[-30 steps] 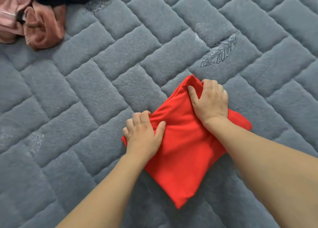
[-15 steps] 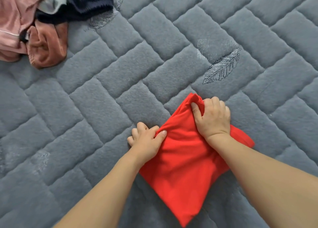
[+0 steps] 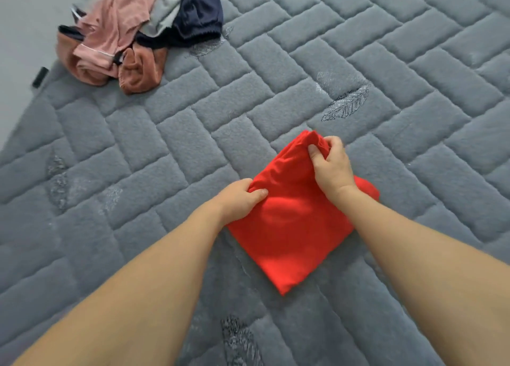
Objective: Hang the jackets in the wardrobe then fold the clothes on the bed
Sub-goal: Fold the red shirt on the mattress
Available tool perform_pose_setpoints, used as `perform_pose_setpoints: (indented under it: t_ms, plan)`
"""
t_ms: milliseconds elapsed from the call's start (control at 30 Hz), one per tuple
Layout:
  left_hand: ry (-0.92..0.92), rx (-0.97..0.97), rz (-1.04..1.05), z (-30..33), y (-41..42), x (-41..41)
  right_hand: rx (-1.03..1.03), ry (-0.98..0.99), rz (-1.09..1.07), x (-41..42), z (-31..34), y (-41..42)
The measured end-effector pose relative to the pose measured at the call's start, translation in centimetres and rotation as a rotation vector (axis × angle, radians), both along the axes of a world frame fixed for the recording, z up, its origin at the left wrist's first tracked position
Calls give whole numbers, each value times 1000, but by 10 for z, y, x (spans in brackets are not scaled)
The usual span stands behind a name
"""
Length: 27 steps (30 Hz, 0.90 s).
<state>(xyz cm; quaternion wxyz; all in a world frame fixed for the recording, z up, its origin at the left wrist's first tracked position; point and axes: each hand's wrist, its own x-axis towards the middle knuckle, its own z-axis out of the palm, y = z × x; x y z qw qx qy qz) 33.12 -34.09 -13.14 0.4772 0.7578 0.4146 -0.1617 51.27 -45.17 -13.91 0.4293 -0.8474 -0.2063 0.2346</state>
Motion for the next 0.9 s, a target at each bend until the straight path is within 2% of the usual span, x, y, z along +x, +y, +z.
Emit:
perform_pose_setpoints:
  t_ms: [167, 300, 567, 733, 900]
  plan:
    - [-131, 157, 183, 114, -32, -60, 162, 41, 76, -44, 114, -5]
    - [-151, 329, 272, 247, -50, -116, 274, 75, 180, -96, 235, -6]
    - [77, 854, 303, 489, -135, -269, 479, -12, 335, -238, 461, -49]
    - [194, 1074, 449, 579, -224, -393, 669, 66, 411, -364, 551, -88]
    - [369, 1153, 722, 619, -331, -514, 736, 178, 669, -496, 599, -130]
